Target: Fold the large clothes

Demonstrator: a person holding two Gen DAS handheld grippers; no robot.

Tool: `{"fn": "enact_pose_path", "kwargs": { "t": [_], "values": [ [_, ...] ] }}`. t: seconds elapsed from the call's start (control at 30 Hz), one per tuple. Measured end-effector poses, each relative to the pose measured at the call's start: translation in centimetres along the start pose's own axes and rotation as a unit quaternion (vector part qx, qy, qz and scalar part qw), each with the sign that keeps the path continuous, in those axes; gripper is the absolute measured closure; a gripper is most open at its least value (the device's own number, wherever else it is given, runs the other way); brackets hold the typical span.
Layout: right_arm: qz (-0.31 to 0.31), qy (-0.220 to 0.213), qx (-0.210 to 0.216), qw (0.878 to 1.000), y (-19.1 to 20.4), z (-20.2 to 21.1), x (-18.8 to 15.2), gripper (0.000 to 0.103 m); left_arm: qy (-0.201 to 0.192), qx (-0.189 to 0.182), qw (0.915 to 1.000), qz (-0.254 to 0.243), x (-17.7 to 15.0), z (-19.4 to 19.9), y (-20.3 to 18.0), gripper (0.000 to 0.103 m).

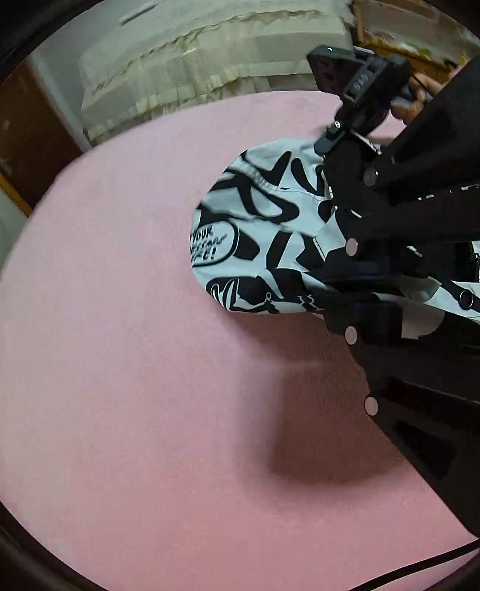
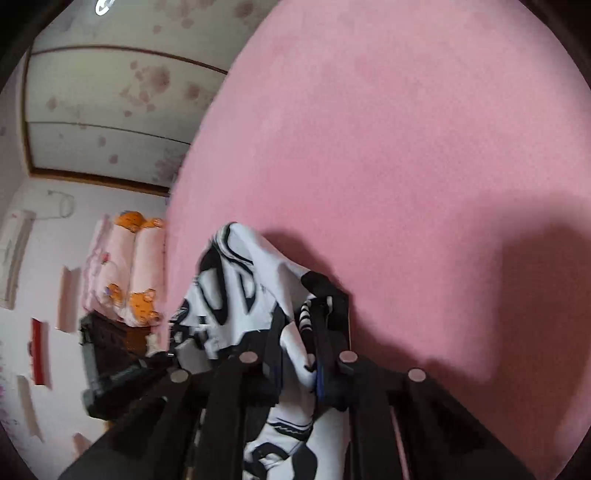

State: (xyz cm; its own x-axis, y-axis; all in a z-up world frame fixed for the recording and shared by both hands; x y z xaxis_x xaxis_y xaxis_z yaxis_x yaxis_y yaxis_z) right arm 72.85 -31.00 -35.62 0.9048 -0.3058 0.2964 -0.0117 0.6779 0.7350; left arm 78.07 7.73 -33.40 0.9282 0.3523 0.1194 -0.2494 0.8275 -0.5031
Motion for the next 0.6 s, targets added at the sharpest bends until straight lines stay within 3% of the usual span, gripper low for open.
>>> {"fn": "enact_pose_path", "kwargs": {
  "t": [0.13,0.27,0.43,0.6],
  "values": [
    [0.018,-0.036,0.083,0.996,3.3,2.5,-0.1,0.095,-0.014,-0.059,0.9968,-0.052,-2.0,3.6,-1.2,0.099],
    [0.070,-0.029,0.163,0.984,8.1,5.4,-1.6,0.096,-0.020,-0.096,0.9908,-0.093,-4.7,8.2,-1.6,0.099],
    [0.136,0.006,0.215,0.967,12.4,8.8,-5.1,0.096,-0.023,-0.115,0.9826,-0.144,-8.8,14.4,-0.7,0.099],
    [0.182,0.070,0.217,0.956,13.9,11.8,-10.1,0.096,-0.010,-0.105,0.9771,-0.185,-13.6,18.6,2.2,0.099]
  ]
}}
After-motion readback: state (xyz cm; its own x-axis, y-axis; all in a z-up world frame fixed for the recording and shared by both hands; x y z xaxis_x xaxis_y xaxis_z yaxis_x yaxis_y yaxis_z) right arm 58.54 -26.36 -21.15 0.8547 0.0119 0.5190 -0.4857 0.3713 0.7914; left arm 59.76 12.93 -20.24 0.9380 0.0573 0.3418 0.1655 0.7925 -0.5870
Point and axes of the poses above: each gripper's, at about its wrist camera, not at the fingertips, and z roughly against the way its jaws point, y to its left, x to its top, the point moved 6 cm from there along -z, roughly the way its jaws point, and after that the axes turned 15 degrees about z, right-handed, at the moved point
